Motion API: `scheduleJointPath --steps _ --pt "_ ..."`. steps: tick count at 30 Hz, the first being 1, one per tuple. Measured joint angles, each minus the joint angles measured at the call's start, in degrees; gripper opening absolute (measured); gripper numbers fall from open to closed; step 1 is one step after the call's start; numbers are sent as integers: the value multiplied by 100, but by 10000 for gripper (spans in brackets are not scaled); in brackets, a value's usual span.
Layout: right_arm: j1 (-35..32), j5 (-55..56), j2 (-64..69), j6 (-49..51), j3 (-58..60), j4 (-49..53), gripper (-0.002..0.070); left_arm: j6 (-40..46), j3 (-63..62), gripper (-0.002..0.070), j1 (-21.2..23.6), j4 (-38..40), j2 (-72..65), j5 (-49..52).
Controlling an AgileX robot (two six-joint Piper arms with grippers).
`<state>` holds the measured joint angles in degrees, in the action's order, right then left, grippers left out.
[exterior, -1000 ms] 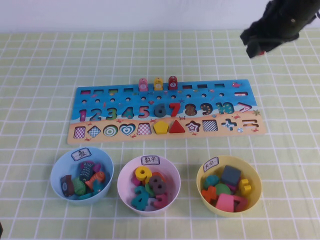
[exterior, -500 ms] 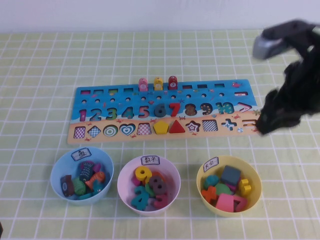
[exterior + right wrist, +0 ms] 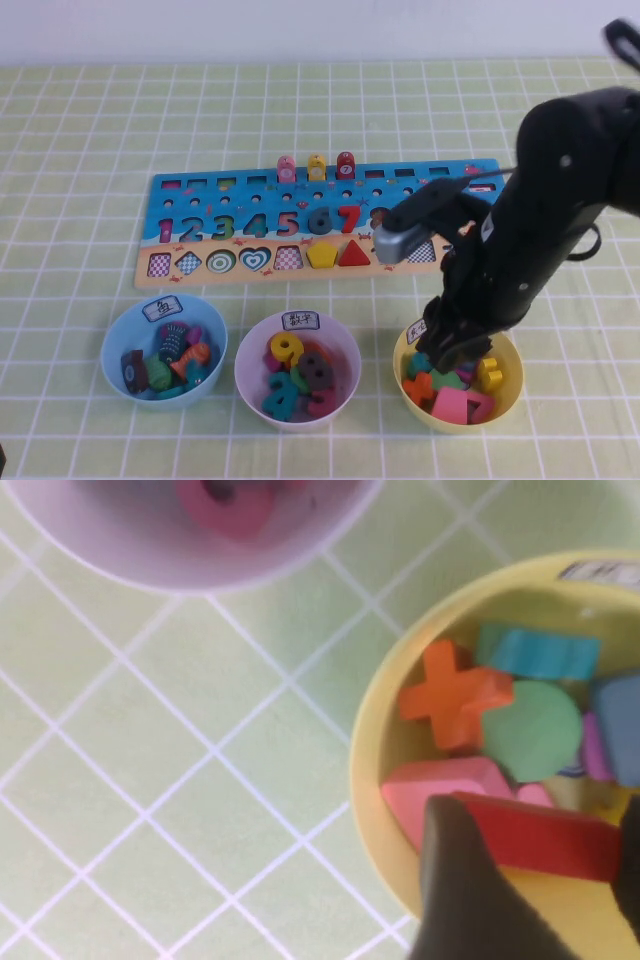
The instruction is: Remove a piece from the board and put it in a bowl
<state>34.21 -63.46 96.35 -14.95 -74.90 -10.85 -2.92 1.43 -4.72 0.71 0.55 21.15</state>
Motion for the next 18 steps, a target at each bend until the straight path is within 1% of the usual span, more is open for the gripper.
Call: scheduleJointPath --steps 6,18 --pt "0 -52 466 0 0 10 274 0 0 -5 0 0 0 0" --pt "0 331 500 0 0 31 274 0 0 -5 0 0 0 0"
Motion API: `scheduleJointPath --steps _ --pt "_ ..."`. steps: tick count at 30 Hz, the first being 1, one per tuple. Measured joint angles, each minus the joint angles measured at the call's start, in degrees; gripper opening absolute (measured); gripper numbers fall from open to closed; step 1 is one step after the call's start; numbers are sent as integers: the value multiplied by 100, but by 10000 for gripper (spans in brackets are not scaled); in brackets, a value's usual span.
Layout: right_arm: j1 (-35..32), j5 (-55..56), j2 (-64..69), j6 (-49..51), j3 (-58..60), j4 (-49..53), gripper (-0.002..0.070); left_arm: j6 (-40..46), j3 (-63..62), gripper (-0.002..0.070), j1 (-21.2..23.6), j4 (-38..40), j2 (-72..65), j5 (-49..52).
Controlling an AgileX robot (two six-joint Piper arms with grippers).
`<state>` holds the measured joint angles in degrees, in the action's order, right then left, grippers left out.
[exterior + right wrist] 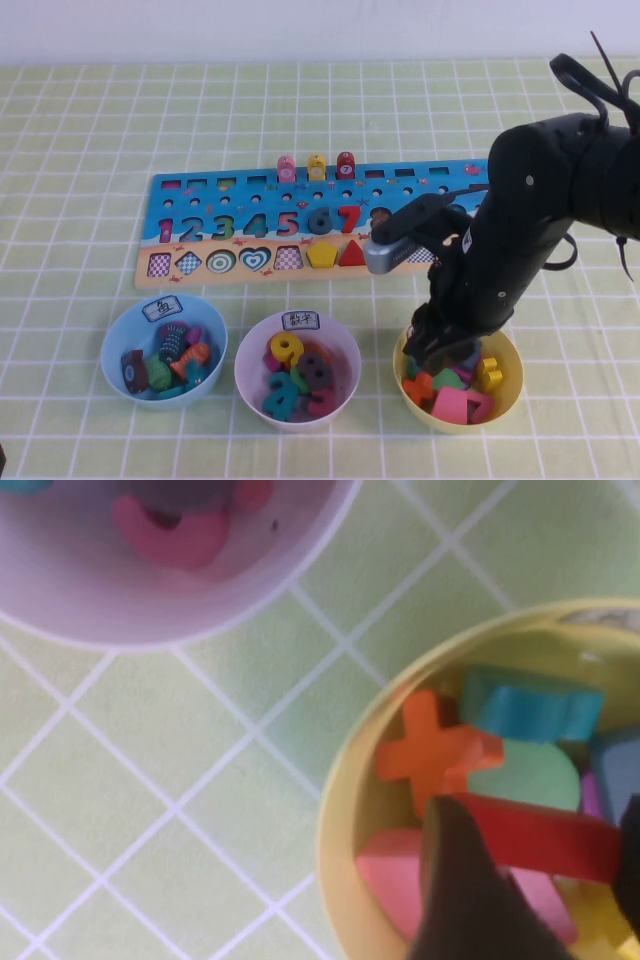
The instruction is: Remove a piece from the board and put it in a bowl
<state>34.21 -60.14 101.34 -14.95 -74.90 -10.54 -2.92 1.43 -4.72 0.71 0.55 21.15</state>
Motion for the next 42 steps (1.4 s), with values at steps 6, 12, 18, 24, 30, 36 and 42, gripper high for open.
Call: scheduleJointPath --steps 6,12,18,24,30,36,42 --pt "0 278 0 0 0 51 478 0 0 -5 0 0 0 0" --pt "0 -229 -13 387 0 874 400 0 0 -5 0 0 0 0" --pt "0 -448 -719 1129 156 1553 41 0 0 -5 0 0 0 0" --pt "0 738 -2549 1190 964 1279 -9 0 0 -5 0 0 0 0" --pt "0 1795 -4300 1190 2020 1279 -15 0 0 -5 0 0 0 0" --pt "0 1869 -5270 1199 2781 1279 -15 0 0 -5 0 0 0 0" --pt "0 648 -5413 1199 2899 1252 -15 0 0 -5 0 0 0 0"
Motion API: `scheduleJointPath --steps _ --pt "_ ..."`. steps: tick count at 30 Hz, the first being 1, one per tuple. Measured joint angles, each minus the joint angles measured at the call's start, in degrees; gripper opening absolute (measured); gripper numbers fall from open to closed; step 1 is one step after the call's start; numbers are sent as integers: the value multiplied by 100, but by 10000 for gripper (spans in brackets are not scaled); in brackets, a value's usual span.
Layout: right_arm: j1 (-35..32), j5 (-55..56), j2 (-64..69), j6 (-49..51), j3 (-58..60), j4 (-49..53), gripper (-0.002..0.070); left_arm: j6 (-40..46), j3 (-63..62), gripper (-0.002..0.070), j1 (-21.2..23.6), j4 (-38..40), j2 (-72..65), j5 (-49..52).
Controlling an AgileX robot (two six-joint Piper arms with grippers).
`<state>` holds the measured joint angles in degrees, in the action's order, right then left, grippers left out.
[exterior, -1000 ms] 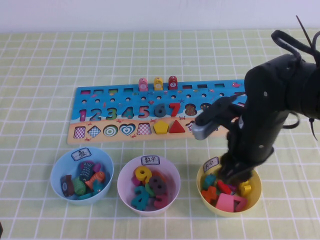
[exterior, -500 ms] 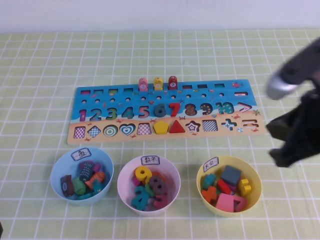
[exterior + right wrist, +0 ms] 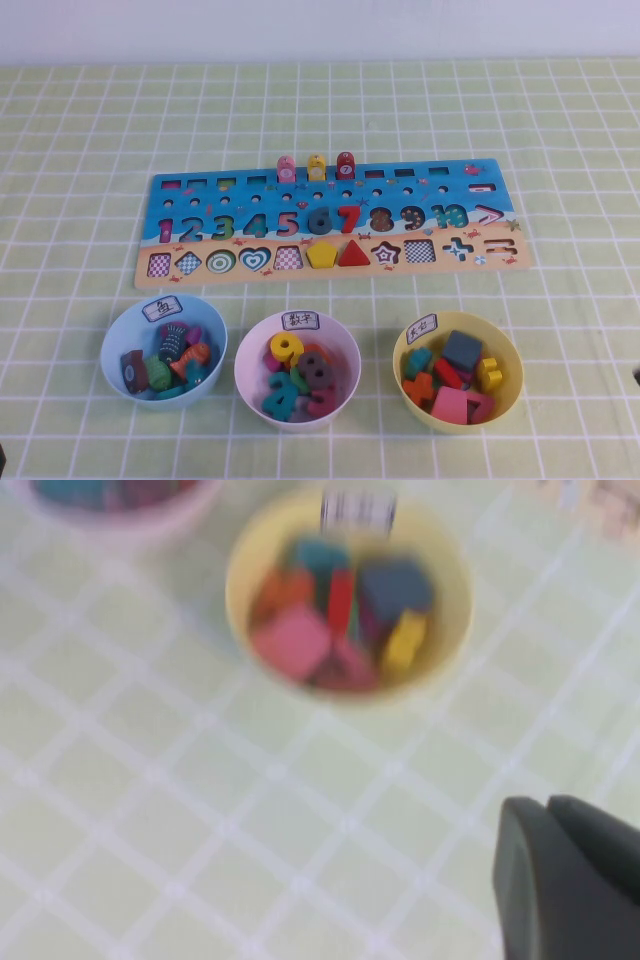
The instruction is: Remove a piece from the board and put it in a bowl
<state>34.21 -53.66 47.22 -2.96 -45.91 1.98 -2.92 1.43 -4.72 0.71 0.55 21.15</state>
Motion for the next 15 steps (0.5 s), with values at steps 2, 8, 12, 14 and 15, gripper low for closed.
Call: scheduleJointPath --steps 2,8,12,14,15 --pt "0 -411 -4 34 0 75 -15 0 0 -5 0 0 0 0" --pt "0 -136 -459 252 26 691 -16 0 0 -5 0 0 0 0" --pt "0 250 -1104 296 182 812 -16 0 0 -5 0 0 0 0" --pt "0 477 -1440 296 342 812 -16 0 0 -5 0 0 0 0" --pt "0 679 -1627 296 473 785 -16 0 0 -5 0 0 0 0"
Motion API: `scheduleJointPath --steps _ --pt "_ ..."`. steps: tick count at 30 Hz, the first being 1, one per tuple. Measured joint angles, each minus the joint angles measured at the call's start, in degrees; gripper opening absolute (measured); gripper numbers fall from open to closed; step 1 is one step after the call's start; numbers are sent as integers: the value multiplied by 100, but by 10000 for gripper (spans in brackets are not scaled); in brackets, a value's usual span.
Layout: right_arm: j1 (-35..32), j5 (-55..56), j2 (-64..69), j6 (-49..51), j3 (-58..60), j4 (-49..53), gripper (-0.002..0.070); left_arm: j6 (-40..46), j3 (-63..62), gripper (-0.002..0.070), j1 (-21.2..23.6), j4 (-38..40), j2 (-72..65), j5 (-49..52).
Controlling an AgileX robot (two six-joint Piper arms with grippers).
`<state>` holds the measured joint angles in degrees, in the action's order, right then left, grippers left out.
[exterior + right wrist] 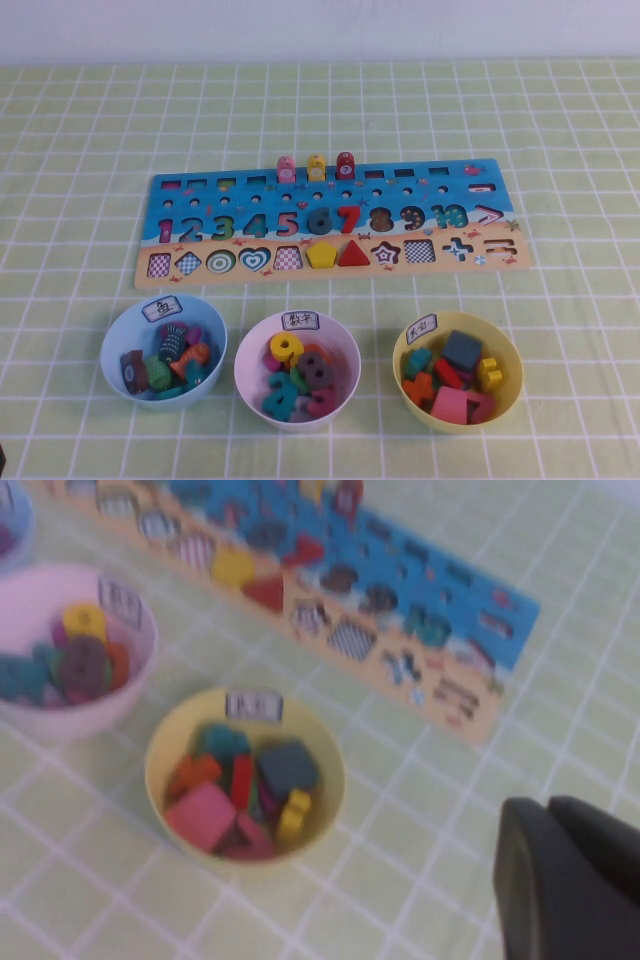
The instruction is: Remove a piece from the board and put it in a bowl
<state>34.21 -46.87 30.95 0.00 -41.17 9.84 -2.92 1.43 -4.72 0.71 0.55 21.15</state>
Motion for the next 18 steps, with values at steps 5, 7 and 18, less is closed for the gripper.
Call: scheduleJointPath --steps 5,7,18 --pt "-277 1491 -945 0 1039 -106 -16 0 0 -5 0 0 0 0" --pt "-666 1995 -1312 0 1544 -106 -16 0 0 -5 2 0 0 0" --pt "-2922 2826 -2922 0 3380 -1273 -18 0 0 -5 12 0 0 0"
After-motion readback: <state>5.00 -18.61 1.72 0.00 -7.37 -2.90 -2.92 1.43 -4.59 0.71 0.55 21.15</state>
